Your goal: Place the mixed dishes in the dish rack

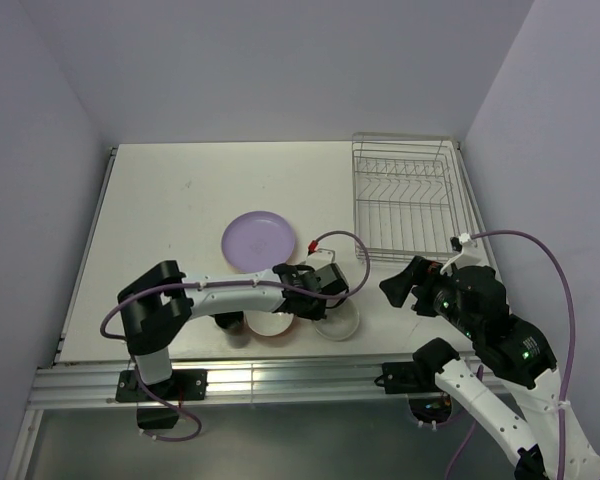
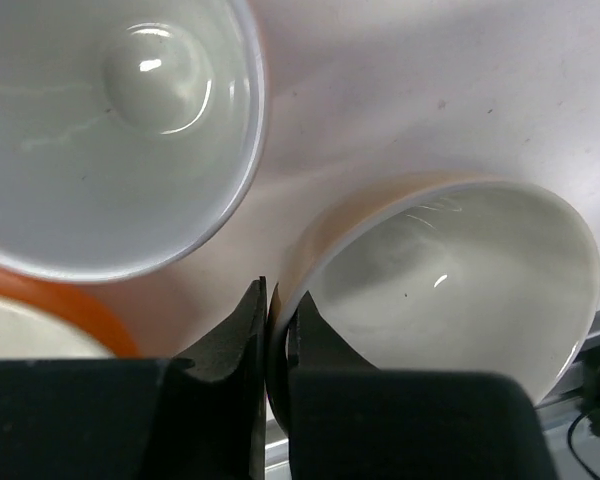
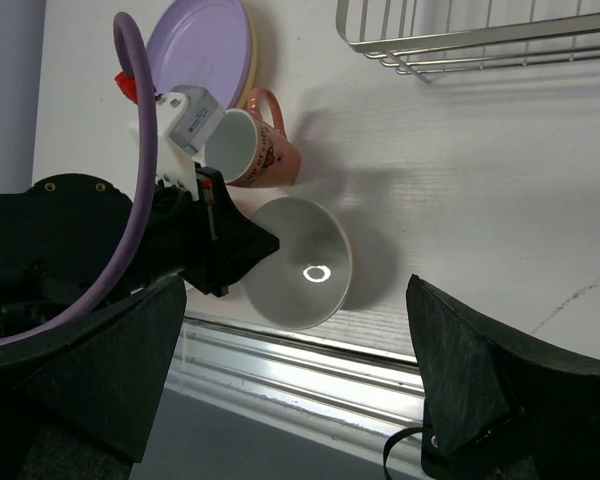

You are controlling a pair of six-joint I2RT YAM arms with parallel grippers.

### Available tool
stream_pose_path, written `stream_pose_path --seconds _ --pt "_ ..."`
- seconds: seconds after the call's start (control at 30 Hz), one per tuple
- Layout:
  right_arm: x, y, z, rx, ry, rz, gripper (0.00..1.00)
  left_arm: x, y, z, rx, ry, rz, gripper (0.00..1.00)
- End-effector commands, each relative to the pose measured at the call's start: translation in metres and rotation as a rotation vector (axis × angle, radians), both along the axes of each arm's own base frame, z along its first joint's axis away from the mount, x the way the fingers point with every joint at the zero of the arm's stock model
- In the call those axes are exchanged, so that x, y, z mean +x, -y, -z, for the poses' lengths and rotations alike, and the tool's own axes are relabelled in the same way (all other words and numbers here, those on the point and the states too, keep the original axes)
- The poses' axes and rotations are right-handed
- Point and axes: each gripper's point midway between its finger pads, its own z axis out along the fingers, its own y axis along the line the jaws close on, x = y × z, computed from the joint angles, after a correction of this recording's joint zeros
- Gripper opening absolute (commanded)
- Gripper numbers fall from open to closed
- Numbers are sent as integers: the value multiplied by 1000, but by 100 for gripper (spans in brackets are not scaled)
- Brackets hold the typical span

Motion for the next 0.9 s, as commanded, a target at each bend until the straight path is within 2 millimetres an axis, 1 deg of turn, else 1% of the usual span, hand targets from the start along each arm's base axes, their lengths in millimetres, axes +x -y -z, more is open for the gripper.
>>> stream_pose_path --seconds 0.0,0.03,0.1,0.13,0.17,0.2,0.23,0.27,0.3,0.33,0.37,0.4,0.43,0.47,0.5,0.6,0.67,0.73,0.77,0.8,0.87 --pt "1 -9 -21 46 45 -37 98 9 13 -63 -135 85 14 0" --pt "0 -12 -20 53 39 -53 99 10 13 -84 -186 110 15 0" --pt "-1 -19 -22 70 38 -90 99 11 14 -107 -248 145 33 0" --pt "-2 -22 -20 72 36 -108 99 9 12 -132 -312 170 39 0" --pt "-3 -29 -22 91 42 -142 99 9 11 -142 -347 189 41 0" --pt "-4 -32 -19 96 38 -161 99 10 10 -154 -381 205 43 0" --pt "-5 -36 -19 107 39 -183 99 7 7 -173 -437 220 49 0" --pt "-8 -44 -22 134 48 -231 99 5 5 -178 -459 225 54 0" --pt "-10 -49 -19 140 44 -262 99 5 7 -190 -502 237 55 0" --pt "-12 -53 -19 154 47 -289 99 3 4 -203 -541 250 60 0" --pt "-15 -63 -25 188 65 -350 99 1 3 -206 -559 248 64 0" --pt "-17 -68 -27 204 76 -380 98 1 4 -213 -586 256 65 0" --pt "-18 -73 -23 218 67 -406 98 0 2 -219 -607 262 65 0" --pt "-19 -78 -27 239 86 -432 98 -2 2 -221 -617 260 69 0" --pt "-24 -84 -26 266 73 -474 98 -2 2 -224 -628 263 68 0" --pt "-28 -92 -34 310 97 -525 98 -2 5 -227 -638 263 73 0" --pt "-30 -87 -43 316 131 -504 97 0 6 -226 -628 262 65 0" --pt "-31 -75 -64 315 224 -452 97 0 5 -225 -623 262 63 0" --pt "-34 -72 -71 319 248 -450 97 0 5 -226 -629 265 61 0" --pt "-39 -70 -83 327 281 -456 97 0 5 -227 -633 267 61 0" --pt "-44 -71 -87 331 280 -479 97 0 5 -232 -640 270 63 0"
